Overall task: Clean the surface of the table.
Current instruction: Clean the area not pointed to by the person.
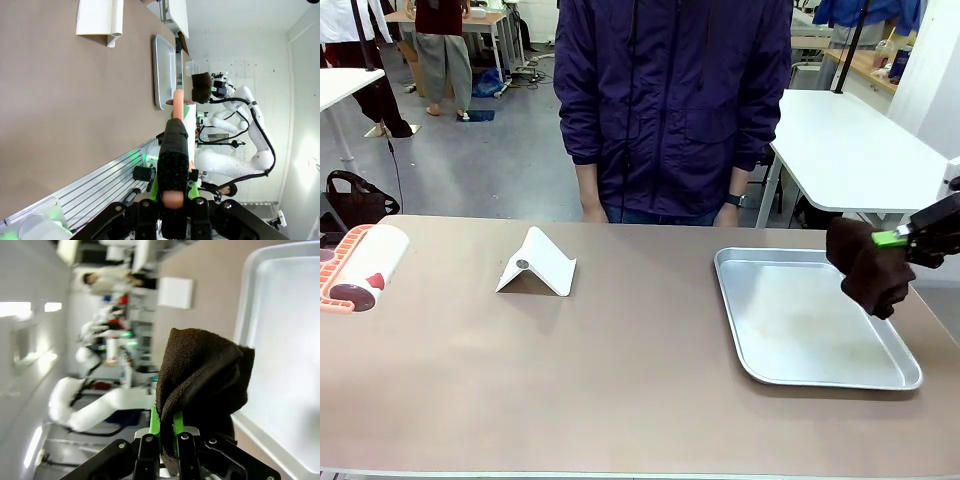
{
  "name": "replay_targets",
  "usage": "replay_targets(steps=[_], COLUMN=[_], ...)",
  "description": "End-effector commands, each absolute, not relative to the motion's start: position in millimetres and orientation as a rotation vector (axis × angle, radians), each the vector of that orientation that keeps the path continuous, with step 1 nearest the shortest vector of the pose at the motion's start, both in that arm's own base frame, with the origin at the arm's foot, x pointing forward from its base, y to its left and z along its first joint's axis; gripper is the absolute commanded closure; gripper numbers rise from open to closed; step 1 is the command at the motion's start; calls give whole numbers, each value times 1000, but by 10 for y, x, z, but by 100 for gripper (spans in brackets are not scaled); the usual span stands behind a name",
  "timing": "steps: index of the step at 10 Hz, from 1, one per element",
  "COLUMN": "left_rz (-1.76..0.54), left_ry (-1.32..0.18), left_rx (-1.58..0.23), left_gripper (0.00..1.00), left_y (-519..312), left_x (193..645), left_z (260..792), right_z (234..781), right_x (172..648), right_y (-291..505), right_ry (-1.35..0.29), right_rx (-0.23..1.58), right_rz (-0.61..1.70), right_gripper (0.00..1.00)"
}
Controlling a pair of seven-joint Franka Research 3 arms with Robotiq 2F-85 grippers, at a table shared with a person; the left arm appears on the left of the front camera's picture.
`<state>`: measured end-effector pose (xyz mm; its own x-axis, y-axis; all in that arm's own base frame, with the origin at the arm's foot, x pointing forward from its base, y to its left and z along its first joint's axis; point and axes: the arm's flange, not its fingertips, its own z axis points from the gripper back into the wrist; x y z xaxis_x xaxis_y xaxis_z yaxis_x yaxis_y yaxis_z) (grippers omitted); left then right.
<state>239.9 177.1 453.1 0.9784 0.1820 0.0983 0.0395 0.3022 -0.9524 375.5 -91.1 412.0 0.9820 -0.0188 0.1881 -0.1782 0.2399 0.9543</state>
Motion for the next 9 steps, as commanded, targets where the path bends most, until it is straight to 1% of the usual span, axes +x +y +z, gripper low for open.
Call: replay_targets(steps=[1, 2, 4, 6, 7, 9], left_rz=[104, 104, 104, 104, 104, 104], left_ry=[-207, -207, -207, -207, -207, -207], left_rx=[-1274, -1274, -1274, -1274, -1274, -1274], left_gripper=[78, 78, 78, 78, 78, 78], left_y=[1771, 1771, 1771, 1771, 1771, 1771], left_x=[2403, 2403, 2403, 2403, 2403, 2403], left_z=[4560, 4560, 4560, 4560, 4560, 4560], right_z=[4255, 4344, 4345, 4258, 4332, 4332], right_x=[3484, 3297, 3059, 3037, 3099, 3099], right_y=[-1021, -1095, -1236, -1234, -1278, -1278], right_ry=[-244, -290, -297, -316, -291, -291], right_rx=[1435, 1432, 1430, 1399, 1424, 1424], right_rz=[134, 117, 107, 62, 90, 90], right_gripper=[89, 89, 89, 89, 89, 89])
